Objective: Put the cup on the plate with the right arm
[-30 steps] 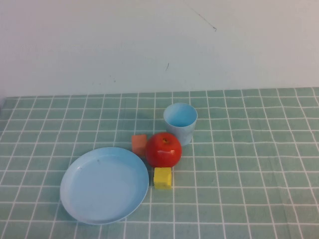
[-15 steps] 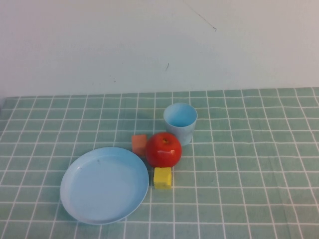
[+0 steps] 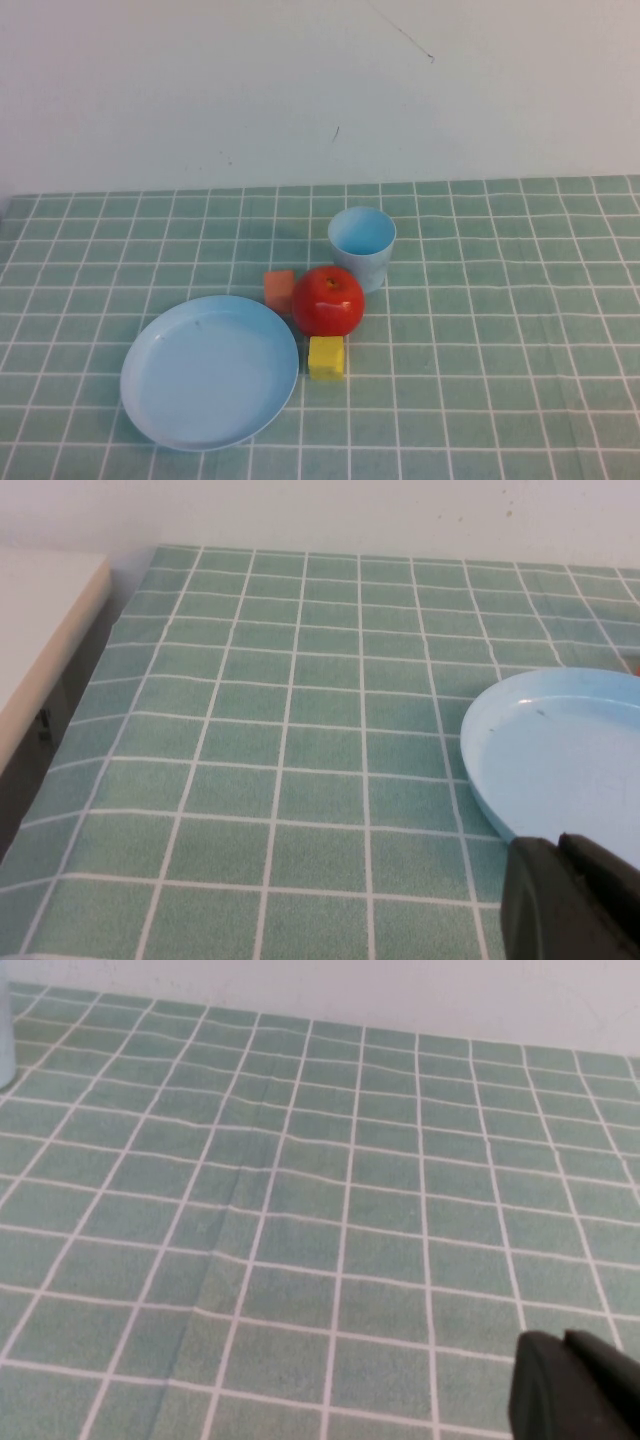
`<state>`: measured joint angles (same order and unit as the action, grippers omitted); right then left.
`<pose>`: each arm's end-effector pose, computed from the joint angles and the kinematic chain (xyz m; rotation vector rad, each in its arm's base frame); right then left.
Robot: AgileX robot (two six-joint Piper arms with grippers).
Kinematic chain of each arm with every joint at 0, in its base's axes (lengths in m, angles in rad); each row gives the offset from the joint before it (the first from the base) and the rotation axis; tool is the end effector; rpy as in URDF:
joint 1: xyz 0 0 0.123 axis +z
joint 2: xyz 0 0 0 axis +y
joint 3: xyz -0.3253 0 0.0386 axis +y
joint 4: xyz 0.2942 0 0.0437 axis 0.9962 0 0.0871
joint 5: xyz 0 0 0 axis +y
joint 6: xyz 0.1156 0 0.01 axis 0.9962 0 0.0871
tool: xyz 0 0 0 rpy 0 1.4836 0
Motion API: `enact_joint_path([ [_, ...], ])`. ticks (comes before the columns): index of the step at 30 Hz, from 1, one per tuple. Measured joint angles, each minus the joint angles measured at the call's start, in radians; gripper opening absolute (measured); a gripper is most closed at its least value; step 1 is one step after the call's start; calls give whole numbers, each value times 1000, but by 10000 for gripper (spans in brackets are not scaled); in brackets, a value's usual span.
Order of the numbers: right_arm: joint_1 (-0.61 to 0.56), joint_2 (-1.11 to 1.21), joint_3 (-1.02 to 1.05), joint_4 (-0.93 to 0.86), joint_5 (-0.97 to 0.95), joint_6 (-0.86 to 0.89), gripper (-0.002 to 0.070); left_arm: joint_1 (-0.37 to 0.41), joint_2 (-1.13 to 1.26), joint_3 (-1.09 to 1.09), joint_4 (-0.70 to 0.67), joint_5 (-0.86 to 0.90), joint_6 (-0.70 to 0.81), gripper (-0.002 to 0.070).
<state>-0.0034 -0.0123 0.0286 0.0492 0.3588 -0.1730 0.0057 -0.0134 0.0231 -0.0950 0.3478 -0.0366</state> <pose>0.0804 0.0017 0.1635 -0.1267 1.8546 -0.0744 0.0806 -0.0033 0.1672 -0.0985 1.8384 -0.1140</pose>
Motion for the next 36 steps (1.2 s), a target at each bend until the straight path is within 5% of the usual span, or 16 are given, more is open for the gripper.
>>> enact_joint_path([
  [11,0,0,0,-2,-289,0,-2,0,0,0,0,0,0,-3],
  [36,0,0,0,115,-442,47,-2,0,0,0,0,0,-1,-3],
])
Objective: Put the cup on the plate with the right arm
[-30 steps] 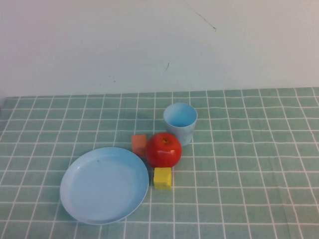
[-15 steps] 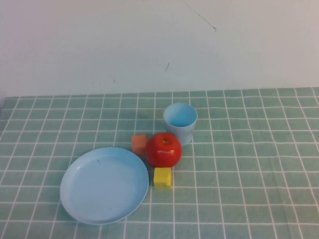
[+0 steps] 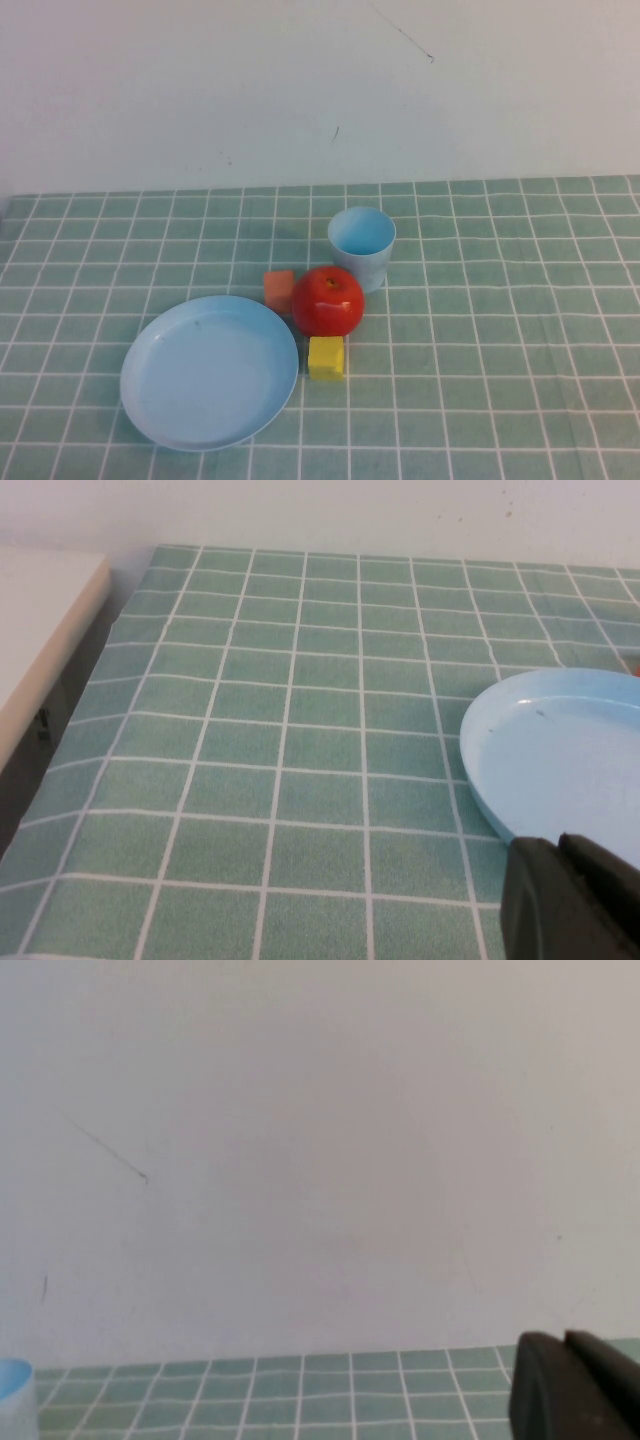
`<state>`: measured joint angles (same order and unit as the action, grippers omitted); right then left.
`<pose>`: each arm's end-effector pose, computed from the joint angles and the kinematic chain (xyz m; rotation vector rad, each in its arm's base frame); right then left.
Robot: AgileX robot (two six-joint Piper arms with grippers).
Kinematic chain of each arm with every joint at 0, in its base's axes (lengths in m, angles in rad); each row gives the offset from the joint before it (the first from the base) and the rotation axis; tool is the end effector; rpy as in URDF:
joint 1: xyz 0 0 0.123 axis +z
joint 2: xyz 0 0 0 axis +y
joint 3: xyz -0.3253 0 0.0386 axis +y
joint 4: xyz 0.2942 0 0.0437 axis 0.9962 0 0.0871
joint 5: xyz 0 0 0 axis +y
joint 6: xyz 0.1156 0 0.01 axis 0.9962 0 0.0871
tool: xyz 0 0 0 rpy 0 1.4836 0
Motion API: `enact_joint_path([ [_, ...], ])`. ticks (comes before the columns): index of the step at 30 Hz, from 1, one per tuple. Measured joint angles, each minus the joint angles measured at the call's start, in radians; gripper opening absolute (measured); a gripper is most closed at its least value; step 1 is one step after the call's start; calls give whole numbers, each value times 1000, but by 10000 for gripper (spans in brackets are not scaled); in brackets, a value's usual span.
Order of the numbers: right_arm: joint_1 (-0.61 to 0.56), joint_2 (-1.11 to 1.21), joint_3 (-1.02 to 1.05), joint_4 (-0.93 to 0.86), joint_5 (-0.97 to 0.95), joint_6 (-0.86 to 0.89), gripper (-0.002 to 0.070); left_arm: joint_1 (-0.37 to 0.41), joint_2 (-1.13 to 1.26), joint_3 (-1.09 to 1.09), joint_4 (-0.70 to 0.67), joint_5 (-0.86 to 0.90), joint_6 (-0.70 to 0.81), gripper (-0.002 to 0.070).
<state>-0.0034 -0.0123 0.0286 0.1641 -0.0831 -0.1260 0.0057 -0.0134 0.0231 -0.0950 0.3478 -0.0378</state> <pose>0.0838 -0.0018 0.2141 0.0402 1.4174 0.0186 0.0806 -0.0033 0.1672 -0.0996 1.8383 -0.1148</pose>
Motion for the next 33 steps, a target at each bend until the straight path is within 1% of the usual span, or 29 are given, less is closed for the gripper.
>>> enact_joint_path([
  [3,0,0,0,48,-22,0,-2,0,0,0,0,0,0,-3],
  [10,0,0,0,71,-45,0,-2,0,0,0,0,0,0,-3],
  [12,0,0,1,71,-99,13,-2,0,0,0,0,0,0,-3],
  [17,0,0,-4,66,-261,126,-2,0,0,0,0,0,0,-3],
  [21,0,0,-54,-59,-324,172,-2,0,0,0,0,0,2,-3],
  [25,0,0,-133,-176,-317,184,-2,0,0,0,0,0,2,-3],
  [29,0,0,-280,-345,-208,206,-2,0,0,0,0,0,2,-3],
  [33,0,15,-472,-566,1,273,-2,0,0,0,0,0,2,-3],
])
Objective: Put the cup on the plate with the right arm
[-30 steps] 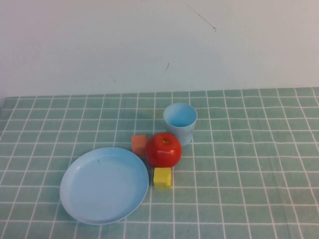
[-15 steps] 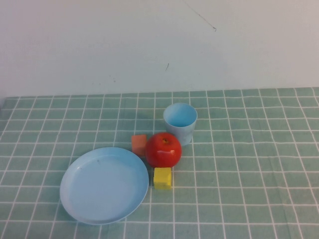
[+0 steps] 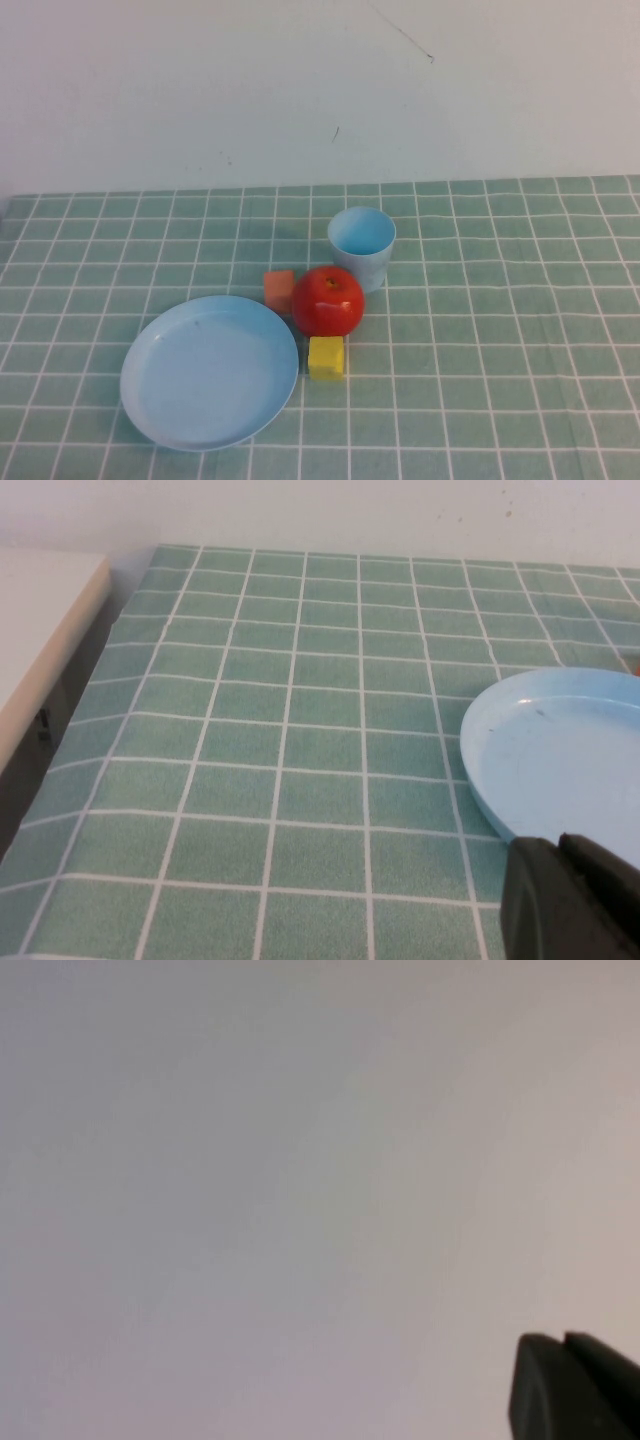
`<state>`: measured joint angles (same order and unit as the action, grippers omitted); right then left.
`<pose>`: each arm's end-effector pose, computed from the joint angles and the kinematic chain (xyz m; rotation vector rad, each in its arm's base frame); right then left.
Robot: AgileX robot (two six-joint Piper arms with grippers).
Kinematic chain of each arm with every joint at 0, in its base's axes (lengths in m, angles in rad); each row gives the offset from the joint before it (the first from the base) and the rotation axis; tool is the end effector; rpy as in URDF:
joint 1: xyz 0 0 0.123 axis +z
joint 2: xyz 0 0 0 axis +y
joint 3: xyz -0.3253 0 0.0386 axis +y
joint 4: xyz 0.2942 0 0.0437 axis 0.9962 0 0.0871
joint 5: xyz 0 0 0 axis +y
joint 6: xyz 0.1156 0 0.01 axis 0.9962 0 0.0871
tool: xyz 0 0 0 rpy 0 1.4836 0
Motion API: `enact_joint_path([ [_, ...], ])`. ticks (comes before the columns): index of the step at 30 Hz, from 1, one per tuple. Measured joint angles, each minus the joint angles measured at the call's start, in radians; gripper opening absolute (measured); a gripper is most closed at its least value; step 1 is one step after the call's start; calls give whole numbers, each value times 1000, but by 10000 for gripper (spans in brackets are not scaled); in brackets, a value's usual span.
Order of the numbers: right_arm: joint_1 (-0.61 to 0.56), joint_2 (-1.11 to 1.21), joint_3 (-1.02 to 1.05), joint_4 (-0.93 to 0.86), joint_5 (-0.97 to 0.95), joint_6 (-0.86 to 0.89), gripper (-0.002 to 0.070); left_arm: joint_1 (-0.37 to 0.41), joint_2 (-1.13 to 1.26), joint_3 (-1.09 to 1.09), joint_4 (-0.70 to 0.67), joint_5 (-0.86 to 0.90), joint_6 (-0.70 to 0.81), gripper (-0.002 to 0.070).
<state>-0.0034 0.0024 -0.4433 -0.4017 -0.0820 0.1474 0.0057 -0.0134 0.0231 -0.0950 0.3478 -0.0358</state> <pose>0.0178 0.0036 0.3932 -0.1500 0.9580 -0.2206 0.0806 -0.0033 0.1672 -0.0977 1.8384 -0.1134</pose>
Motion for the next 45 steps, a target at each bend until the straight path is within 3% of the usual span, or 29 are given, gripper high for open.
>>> enact_joint_path([
  [5,0,157,-162,-72,263,-17,-2,0,0,0,0,0,0,-3],
  [9,0,334,-249,45,481,-164,-2,0,0,0,0,0,0,-3],
  [13,0,507,-289,448,566,-491,-2,0,0,0,0,0,0,-3],
  [15,0,619,-293,747,582,-711,-2,0,0,0,0,0,0,-3],
  [21,0,943,-293,1635,630,-1570,-2,0,0,0,0,0,-2,-3],
  [24,19,1101,-312,1874,656,-1810,-2,0,0,0,0,0,-2,-3],
  [32,273,1412,-466,1979,493,-2074,-2,0,0,0,0,0,-2,-3],
  [36,363,1574,-591,1983,406,-2120,25,0,0,0,0,0,-2,-3],
  [40,374,1709,-710,1983,406,-2124,167,0,0,0,0,0,-2,-3],
  [43,374,1803,-791,1981,406,-2114,316,0,0,0,0,0,-2,-3],
  [45,374,1861,-837,1973,406,-2099,370,0,0,0,0,0,-2,-3],
])
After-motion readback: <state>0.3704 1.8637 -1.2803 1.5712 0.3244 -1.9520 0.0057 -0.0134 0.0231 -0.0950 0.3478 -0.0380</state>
